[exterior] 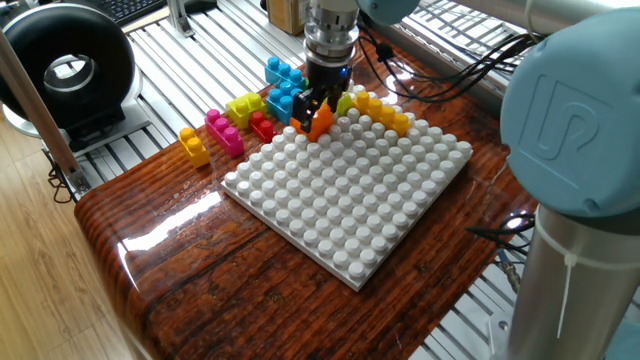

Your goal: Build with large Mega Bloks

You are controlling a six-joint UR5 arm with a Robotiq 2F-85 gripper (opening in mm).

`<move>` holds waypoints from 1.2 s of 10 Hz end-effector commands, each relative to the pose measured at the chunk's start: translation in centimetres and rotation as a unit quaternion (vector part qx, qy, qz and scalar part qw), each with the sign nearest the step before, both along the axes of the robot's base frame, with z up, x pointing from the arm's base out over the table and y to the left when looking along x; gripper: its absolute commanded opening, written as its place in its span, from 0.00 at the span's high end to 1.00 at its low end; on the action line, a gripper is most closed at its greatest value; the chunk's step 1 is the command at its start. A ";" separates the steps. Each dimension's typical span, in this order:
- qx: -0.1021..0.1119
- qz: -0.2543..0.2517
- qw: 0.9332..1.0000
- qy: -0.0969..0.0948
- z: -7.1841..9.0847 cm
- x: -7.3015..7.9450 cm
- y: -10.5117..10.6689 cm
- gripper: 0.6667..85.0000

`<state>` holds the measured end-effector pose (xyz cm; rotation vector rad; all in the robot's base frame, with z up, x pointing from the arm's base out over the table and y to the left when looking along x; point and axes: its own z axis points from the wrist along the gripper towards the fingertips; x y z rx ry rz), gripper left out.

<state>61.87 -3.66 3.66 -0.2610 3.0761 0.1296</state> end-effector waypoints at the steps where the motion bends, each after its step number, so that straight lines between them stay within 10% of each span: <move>1: 0.011 0.024 1.000 -0.004 -0.1 0.0 0.1 0.05; 8: 0.007 0.008 1.000 -0.001 3.1 -0.8 0.0 0.07; 11: -0.014 -0.004 1.000 0.008 5.9 -0.3 -2.3 0.21; 12: -0.027 -0.025 0.999 0.010 6.4 0.0 -3.3 0.41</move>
